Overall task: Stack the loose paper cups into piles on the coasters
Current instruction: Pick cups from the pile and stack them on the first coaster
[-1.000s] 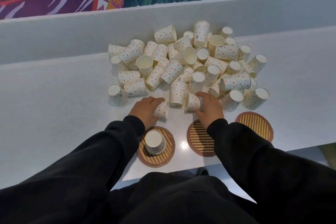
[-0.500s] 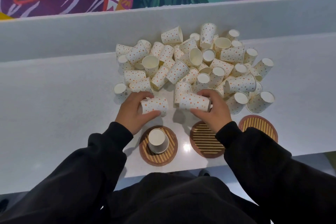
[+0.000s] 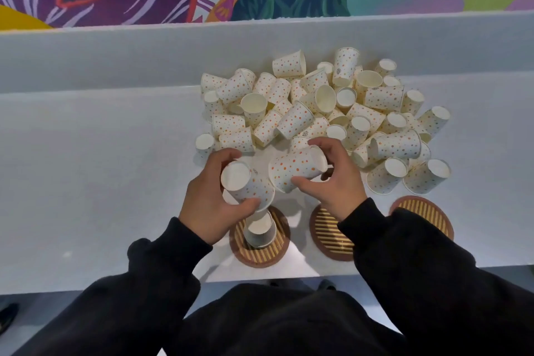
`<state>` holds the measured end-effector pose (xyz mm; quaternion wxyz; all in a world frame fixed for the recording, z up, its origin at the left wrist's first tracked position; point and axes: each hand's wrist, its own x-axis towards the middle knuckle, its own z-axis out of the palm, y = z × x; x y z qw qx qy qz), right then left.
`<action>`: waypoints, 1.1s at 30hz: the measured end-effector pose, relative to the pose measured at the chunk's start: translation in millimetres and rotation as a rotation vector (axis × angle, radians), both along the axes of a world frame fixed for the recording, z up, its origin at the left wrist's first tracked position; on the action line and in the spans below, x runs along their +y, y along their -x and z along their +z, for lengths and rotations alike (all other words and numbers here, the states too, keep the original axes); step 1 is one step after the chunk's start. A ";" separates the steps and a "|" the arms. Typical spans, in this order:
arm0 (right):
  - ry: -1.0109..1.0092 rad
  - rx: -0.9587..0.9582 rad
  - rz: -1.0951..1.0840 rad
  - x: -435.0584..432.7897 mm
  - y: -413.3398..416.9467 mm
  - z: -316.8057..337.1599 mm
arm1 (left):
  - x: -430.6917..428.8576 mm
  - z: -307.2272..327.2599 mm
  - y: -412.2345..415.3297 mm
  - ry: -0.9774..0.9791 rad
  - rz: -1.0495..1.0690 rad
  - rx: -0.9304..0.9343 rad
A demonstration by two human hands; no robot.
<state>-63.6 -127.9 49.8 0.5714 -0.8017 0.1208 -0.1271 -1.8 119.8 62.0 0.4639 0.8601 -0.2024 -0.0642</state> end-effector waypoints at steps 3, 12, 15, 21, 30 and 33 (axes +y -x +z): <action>-0.030 -0.011 -0.005 2.3 0.9 5.9 | 4.5 -2.8 9.8 -0.037 -0.054 -0.005; -0.042 -0.065 0.025 13.3 7.6 17.0 | 5.3 -33.2 27.8 -0.103 -0.133 -0.008; -0.031 -0.054 0.037 14.9 9.7 17.4 | 3.7 -45.8 31.5 -0.144 -0.139 0.001; -0.027 -0.024 0.077 19.9 16.1 15.9 | 0.7 -66.6 34.7 -0.210 -0.173 0.057; 0.158 -0.013 0.247 30.8 23.3 3.5 | -1.8 -81.7 35.1 -0.228 -0.125 0.160; 0.230 0.000 0.296 35.2 25.6 -6.0 | -0.5 -86.1 35.2 -0.232 -0.119 0.192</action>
